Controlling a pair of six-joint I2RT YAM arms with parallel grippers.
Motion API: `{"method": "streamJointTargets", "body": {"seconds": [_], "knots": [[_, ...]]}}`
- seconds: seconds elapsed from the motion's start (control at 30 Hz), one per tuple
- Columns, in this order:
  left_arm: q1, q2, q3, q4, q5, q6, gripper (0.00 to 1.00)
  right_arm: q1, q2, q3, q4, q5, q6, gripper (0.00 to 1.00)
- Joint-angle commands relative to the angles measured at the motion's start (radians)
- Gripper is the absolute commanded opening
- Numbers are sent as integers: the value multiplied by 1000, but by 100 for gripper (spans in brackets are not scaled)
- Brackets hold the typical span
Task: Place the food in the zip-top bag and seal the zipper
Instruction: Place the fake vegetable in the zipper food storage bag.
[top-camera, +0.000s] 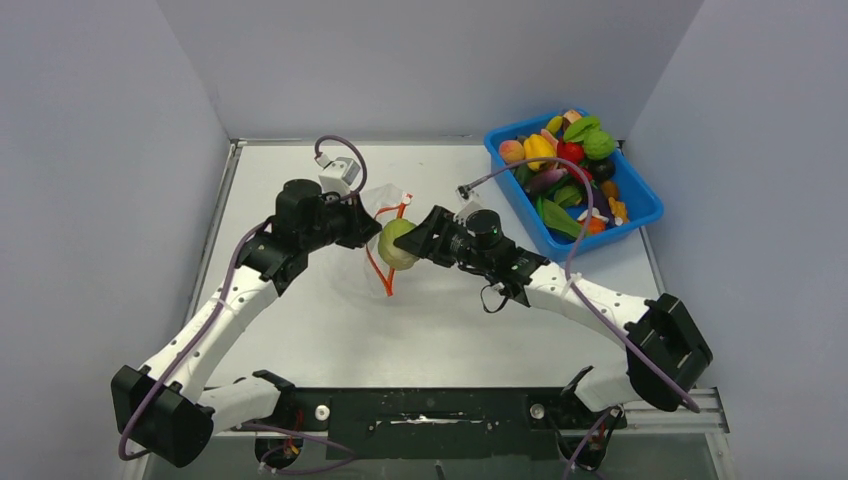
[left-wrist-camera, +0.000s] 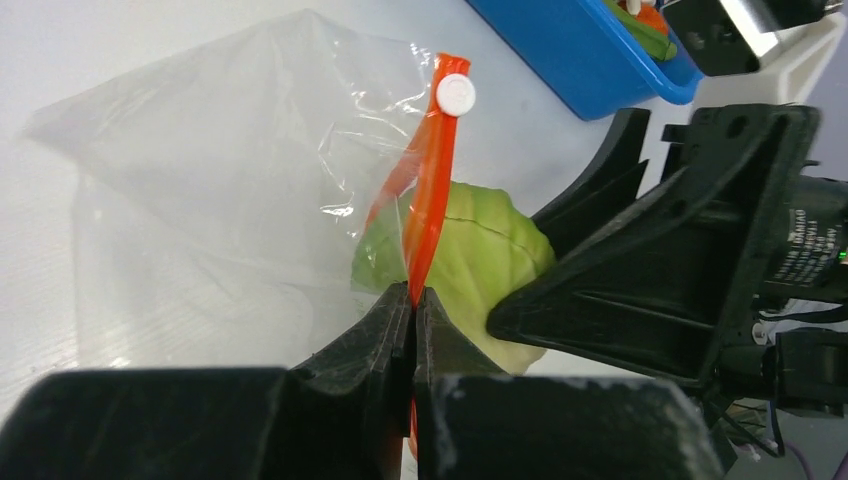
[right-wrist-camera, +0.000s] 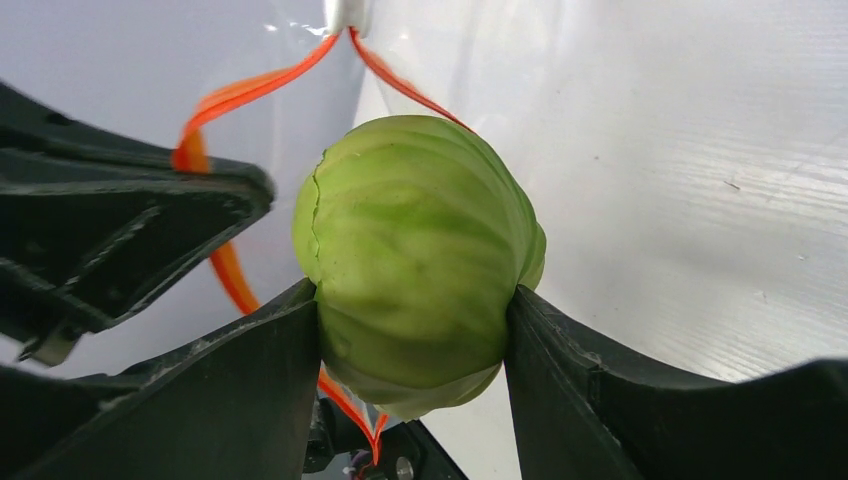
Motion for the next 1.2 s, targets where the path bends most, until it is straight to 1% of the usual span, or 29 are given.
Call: {"method": "streamJointTargets", "body": {"seconds": [0.0, 0.17, 0.3, 0.5, 0.57, 0.67, 0.73, 0.83, 1.0, 1.1, 1.17], "knots": [[-1, -1, 4, 72, -9, 21, 0, 17, -89, -12, 178, -30, 2, 40], [-1, 11, -6, 72, -4, 14, 0, 25, -70, -14, 204, -39, 21, 40], [-3, 12, 10, 85, 29, -3, 0, 25, -36, -12, 219, -61, 79, 40], [-3, 15, 36, 85, 73, -17, 0, 22, 7, 33, 34, 35, 117, 39], [-2, 12, 31, 100, 92, -29, 0, 26, 8, 58, -18, 75, 97, 39], [2, 7, 14, 132, 131, -58, 0, 32, 23, 127, -153, 153, 52, 40], [5, 5, -2, 157, 148, -77, 0, 31, 15, 136, -181, 162, 42, 40], [6, 9, -16, 157, 125, -73, 0, 31, -30, 101, -127, 156, 39, 40], [6, 18, -27, 131, 74, -45, 0, 26, -131, -17, 113, 66, 78, 39], [7, 26, -28, 127, 62, -39, 0, 25, -142, -39, 190, 29, 86, 38], [6, 30, -27, 127, 65, -41, 0, 27, -122, -39, 233, -23, 96, 38]]}}
